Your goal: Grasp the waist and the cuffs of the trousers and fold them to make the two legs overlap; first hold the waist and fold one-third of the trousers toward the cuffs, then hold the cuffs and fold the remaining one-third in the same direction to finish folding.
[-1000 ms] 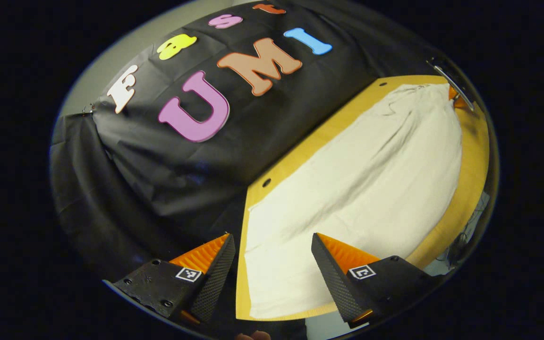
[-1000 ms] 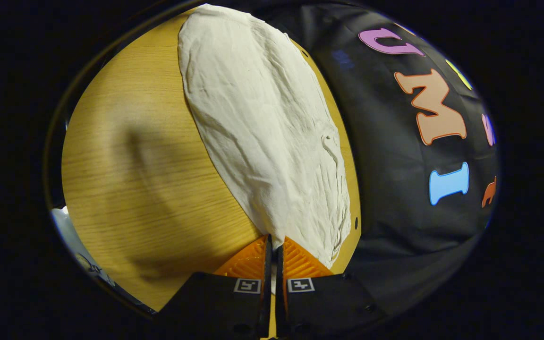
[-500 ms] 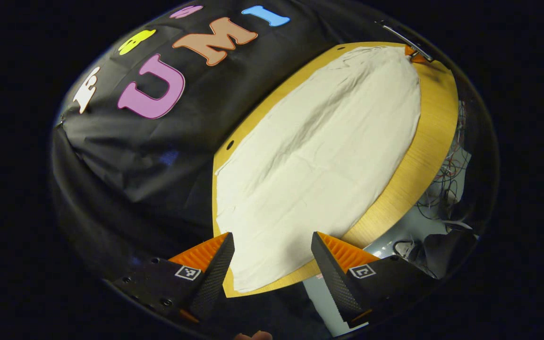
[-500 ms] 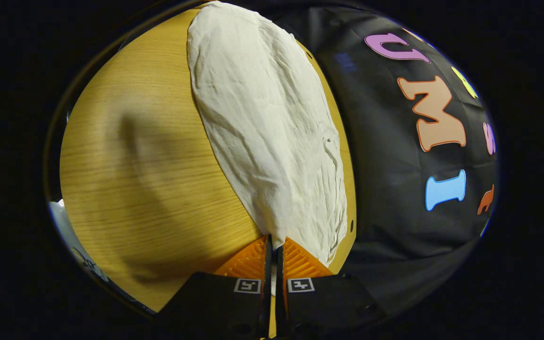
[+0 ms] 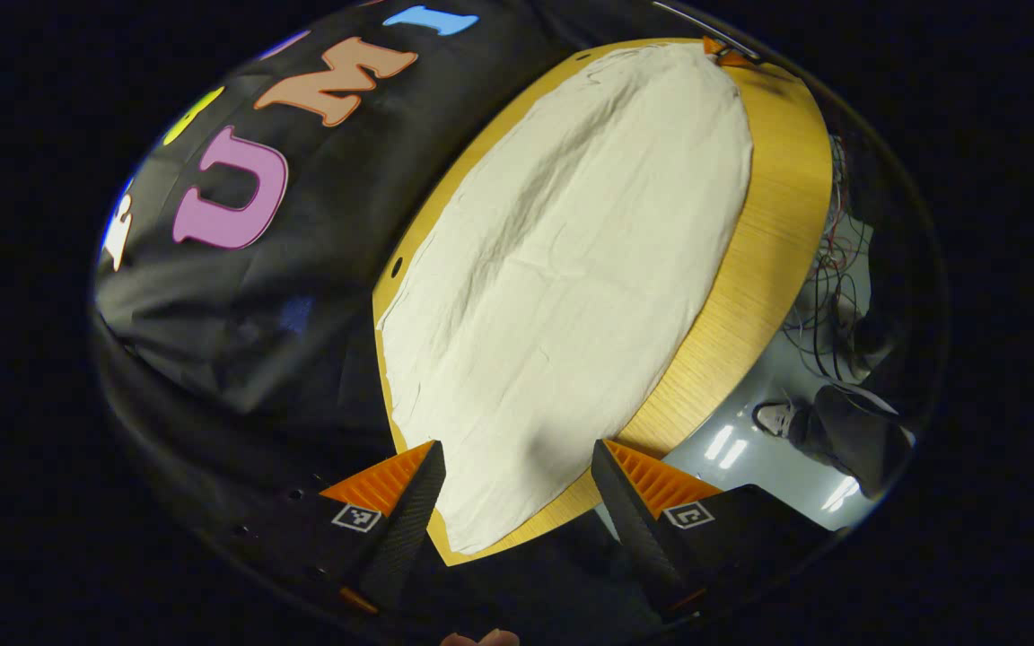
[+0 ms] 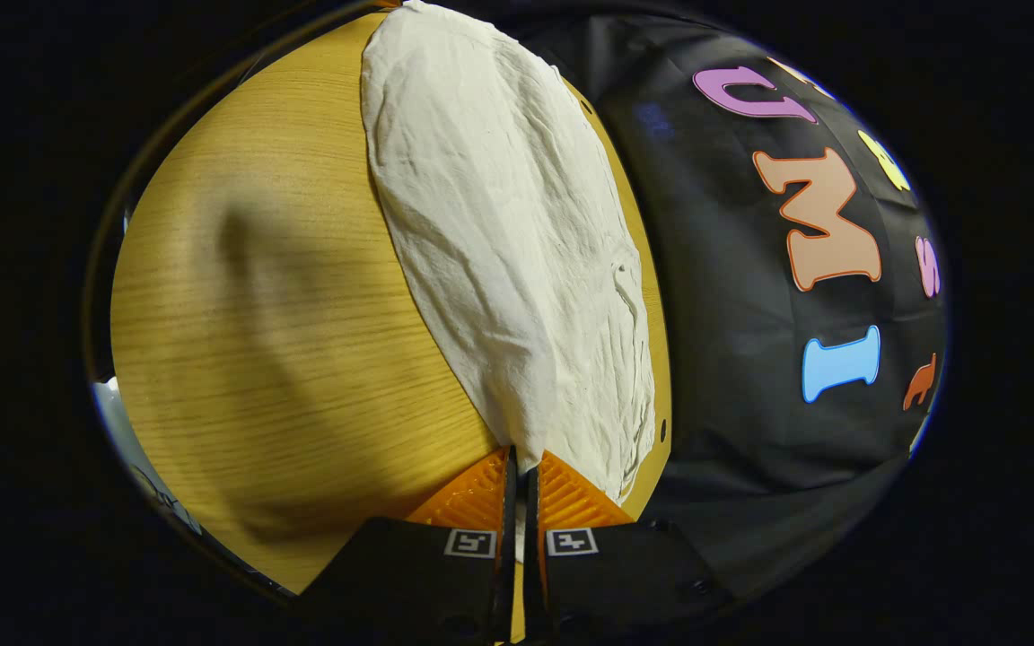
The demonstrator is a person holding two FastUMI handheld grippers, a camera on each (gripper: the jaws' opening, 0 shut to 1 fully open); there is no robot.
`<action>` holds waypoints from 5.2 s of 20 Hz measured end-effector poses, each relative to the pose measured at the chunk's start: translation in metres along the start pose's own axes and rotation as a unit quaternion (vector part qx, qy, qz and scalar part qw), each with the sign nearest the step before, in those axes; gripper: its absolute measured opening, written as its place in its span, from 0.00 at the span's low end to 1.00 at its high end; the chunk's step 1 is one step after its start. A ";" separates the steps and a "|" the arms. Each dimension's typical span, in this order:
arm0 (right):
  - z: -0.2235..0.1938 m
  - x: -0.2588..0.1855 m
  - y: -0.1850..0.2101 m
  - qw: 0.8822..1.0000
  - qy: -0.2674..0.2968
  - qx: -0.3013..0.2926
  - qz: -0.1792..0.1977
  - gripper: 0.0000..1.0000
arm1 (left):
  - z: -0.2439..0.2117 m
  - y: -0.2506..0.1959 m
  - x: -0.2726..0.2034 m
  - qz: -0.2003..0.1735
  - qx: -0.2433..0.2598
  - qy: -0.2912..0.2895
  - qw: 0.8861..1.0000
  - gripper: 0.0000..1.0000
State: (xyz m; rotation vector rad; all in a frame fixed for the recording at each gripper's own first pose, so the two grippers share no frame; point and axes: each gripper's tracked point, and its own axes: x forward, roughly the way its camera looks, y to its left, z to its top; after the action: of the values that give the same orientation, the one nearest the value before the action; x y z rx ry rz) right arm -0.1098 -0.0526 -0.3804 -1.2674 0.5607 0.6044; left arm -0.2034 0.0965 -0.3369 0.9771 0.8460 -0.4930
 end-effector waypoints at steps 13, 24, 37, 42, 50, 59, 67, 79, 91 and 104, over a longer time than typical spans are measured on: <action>0.001 0.000 0.000 1.000 0.005 0.003 -0.012 0.06 | 0.009 0.000 0.020 -0.024 0.083 -0.009 0.996 0.88; 0.002 -0.002 0.001 1.000 0.006 0.006 -0.015 0.06 | 0.008 -0.002 0.042 -0.037 0.081 0.009 0.996 0.39; 0.009 -0.018 -0.044 0.995 -0.013 0.093 -0.039 0.06 | 0.014 0.017 0.041 -0.003 -0.031 0.021 0.999 0.00; 0.018 -0.032 -0.087 0.991 -0.038 0.100 -0.084 0.06 | 0.034 0.065 0.043 0.057 -0.105 0.013 0.993 0.00; 0.025 -0.044 -0.142 0.978 -0.092 0.130 -0.137 0.06 | 0.069 0.138 0.029 0.141 -0.117 0.003 0.983 0.00; 0.045 -0.019 -0.208 0.962 -0.076 0.172 -0.196 0.06 | 0.115 0.217 0.063 0.178 -0.156 -0.039 0.971 0.00; 0.067 0.029 -0.248 0.961 -0.042 0.170 -0.212 0.06 | 0.156 0.279 0.129 0.165 -0.132 -0.079 0.974 0.00; 0.068 0.173 -0.222 0.970 0.024 0.201 -0.134 0.09 | 0.177 0.263 0.252 0.106 -0.161 -0.084 0.978 0.00; 0.086 0.161 -0.218 0.926 0.004 0.352 -0.136 0.98 | 0.201 0.245 0.229 0.087 -0.224 -0.117 0.964 0.96; -0.043 0.092 -0.223 0.733 0.004 0.660 -0.165 0.97 | 0.240 0.221 0.086 0.093 -0.329 -0.215 0.915 0.95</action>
State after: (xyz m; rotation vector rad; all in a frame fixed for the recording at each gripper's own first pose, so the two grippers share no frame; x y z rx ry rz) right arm 0.1082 -0.1270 -0.2977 0.0313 0.5599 -0.1807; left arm 0.0979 -0.0042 -0.2219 0.2956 0.4539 -0.2124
